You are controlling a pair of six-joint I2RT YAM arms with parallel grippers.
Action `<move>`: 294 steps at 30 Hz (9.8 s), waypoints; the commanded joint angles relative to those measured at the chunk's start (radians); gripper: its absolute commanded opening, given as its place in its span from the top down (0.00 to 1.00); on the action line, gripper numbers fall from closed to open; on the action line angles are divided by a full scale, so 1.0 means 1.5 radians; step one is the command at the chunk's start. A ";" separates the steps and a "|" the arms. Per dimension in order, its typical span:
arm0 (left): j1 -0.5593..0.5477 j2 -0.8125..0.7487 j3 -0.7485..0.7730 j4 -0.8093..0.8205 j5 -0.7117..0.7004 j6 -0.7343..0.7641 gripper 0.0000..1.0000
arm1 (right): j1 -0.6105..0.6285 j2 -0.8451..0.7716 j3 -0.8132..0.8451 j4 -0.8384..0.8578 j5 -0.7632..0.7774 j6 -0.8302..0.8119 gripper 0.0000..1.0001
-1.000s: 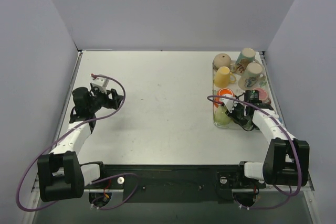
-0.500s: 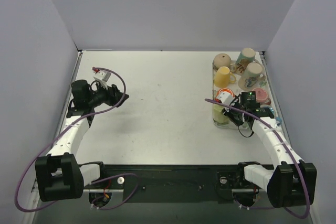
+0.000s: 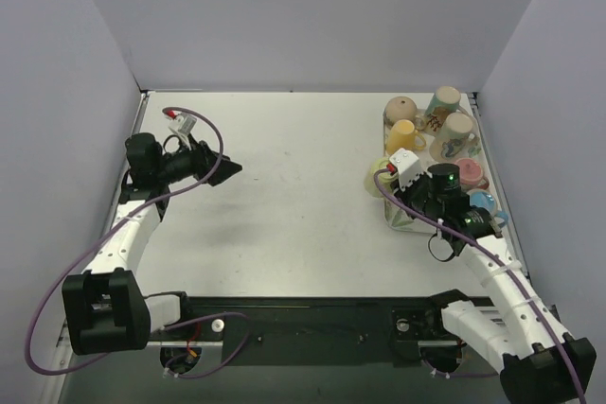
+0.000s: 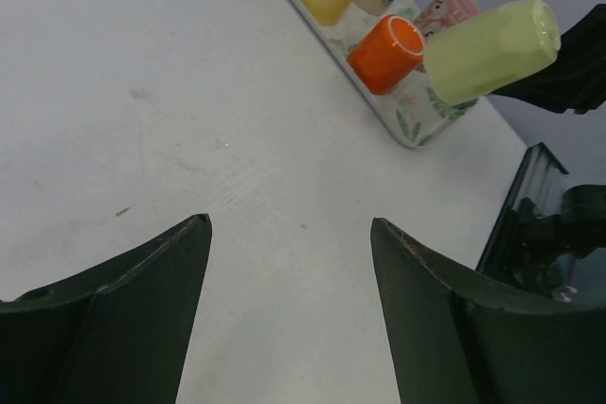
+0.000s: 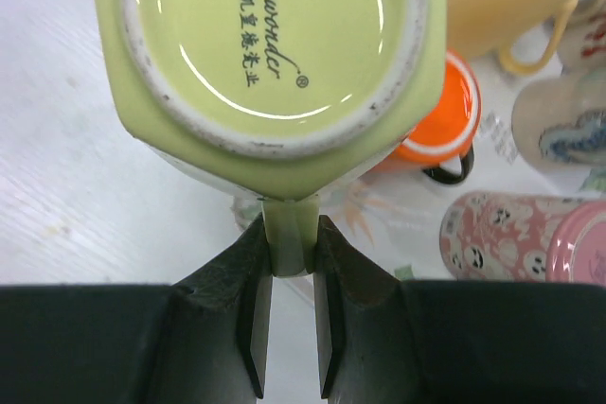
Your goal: Turn the mug right side up
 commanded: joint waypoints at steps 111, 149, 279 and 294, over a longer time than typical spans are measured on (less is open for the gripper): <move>-0.107 0.360 0.415 -0.753 -0.600 0.661 0.46 | 0.162 -0.030 0.011 0.126 0.181 0.118 0.00; -0.162 0.142 0.433 -0.609 -0.281 0.437 0.20 | -0.233 0.575 0.408 -0.252 -0.109 -0.613 0.24; -0.334 0.428 0.475 -0.718 -0.617 0.223 1.00 | 0.234 -0.102 -0.069 0.259 0.185 0.144 0.18; -0.318 0.442 0.536 -0.762 -0.580 0.270 0.51 | -0.104 0.032 0.040 0.218 -0.093 0.145 0.12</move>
